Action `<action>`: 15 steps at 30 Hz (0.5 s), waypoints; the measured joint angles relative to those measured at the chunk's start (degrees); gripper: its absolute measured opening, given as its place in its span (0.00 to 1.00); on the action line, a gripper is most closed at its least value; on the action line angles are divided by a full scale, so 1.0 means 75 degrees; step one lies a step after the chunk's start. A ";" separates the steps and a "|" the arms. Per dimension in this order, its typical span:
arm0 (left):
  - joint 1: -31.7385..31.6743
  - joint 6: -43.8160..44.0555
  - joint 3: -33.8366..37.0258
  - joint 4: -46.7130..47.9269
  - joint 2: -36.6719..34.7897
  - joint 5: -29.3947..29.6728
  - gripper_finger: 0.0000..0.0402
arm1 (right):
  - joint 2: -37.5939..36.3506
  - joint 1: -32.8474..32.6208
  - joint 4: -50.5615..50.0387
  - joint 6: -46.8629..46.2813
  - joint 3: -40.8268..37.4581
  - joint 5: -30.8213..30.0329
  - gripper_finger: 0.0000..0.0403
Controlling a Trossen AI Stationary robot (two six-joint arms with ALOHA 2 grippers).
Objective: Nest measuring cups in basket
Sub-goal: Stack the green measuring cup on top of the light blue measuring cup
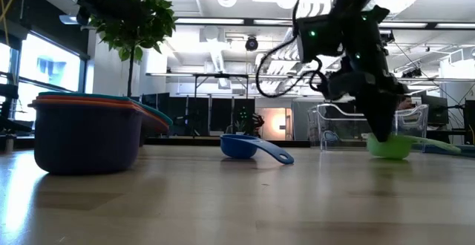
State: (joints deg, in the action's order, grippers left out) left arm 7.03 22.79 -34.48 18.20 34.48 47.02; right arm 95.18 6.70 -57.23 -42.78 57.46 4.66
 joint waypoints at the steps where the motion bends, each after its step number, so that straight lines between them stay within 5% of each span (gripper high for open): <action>1: 0.0000 0.0148 0.0000 0.0000 0.0000 -0.0042 0.18 | -0.0003 0.0000 -0.0035 0.0154 0.0118 -0.0012 0.01; 15: 0.0015 0.3106 0.0000 -0.0003 0.0000 -0.1372 0.18 | -0.0006 0.0000 0.0019 0.2905 0.2334 -0.0710 0.00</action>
State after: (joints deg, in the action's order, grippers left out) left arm 7.14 46.09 -34.48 18.17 34.48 36.73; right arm 95.13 6.70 -57.08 -20.99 74.96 -0.66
